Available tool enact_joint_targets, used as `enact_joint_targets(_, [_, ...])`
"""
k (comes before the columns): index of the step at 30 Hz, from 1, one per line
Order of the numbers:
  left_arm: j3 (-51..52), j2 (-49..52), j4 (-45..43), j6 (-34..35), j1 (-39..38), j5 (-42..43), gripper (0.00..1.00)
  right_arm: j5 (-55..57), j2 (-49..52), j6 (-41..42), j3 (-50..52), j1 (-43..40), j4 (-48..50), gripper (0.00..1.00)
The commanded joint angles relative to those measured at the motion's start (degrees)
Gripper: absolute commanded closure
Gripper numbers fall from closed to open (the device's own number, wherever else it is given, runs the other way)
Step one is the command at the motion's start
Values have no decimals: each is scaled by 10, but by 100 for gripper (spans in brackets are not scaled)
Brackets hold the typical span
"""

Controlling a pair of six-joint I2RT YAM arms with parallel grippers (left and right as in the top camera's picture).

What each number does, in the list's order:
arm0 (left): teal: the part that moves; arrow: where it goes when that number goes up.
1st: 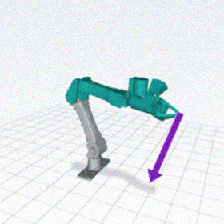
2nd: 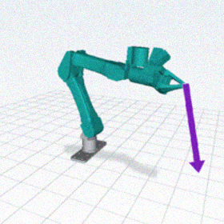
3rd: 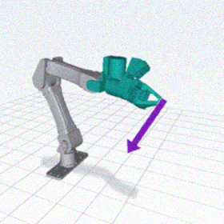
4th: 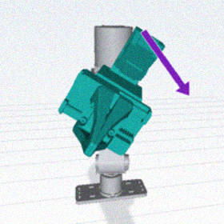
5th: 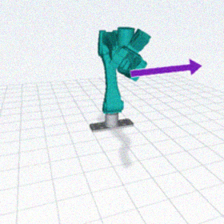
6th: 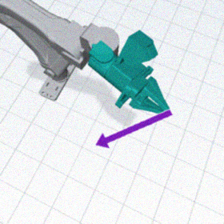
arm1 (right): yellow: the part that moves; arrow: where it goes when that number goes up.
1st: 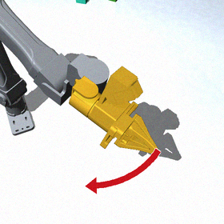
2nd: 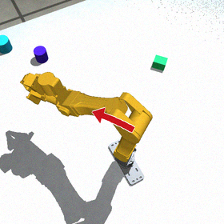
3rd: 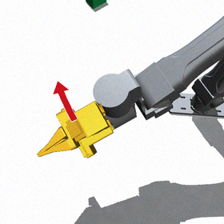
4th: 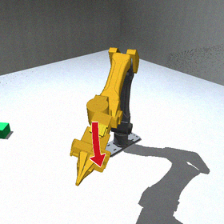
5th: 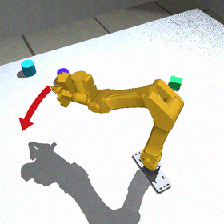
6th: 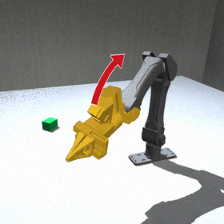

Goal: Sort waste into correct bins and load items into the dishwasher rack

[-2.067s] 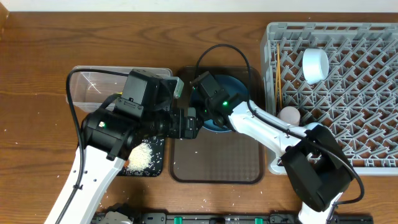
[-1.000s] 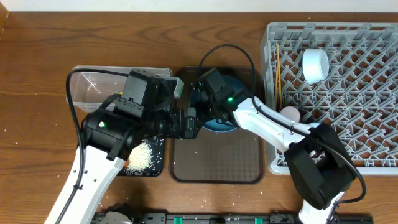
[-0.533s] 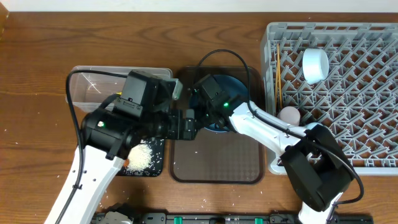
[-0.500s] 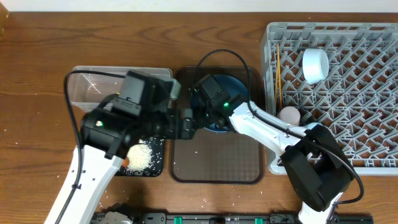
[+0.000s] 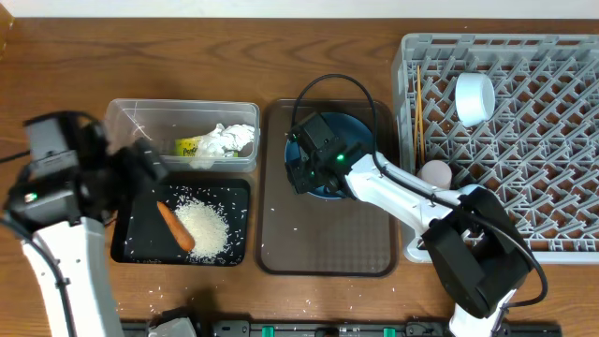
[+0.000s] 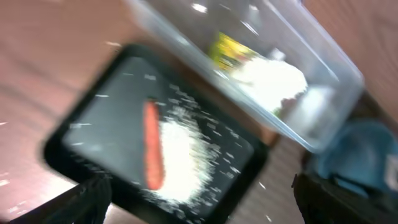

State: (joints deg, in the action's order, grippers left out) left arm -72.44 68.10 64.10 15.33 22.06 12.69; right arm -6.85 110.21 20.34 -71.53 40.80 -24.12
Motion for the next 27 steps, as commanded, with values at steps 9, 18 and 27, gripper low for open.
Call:
enact_joint_targets(9, [0, 4, 1, -7, 62, -37, 4, 15, 18, -7, 4, 5, 7, 50])
enact_joint_targets(18, [0, 4, 1, -7, 62, -37, 4, 15, 52, -7, 4, 9, 17, 51])
enact_joint_targets(27, [0, 4, 1, -7, 62, -37, 4, -38, 51, -7, 4, 9, 25, 62])
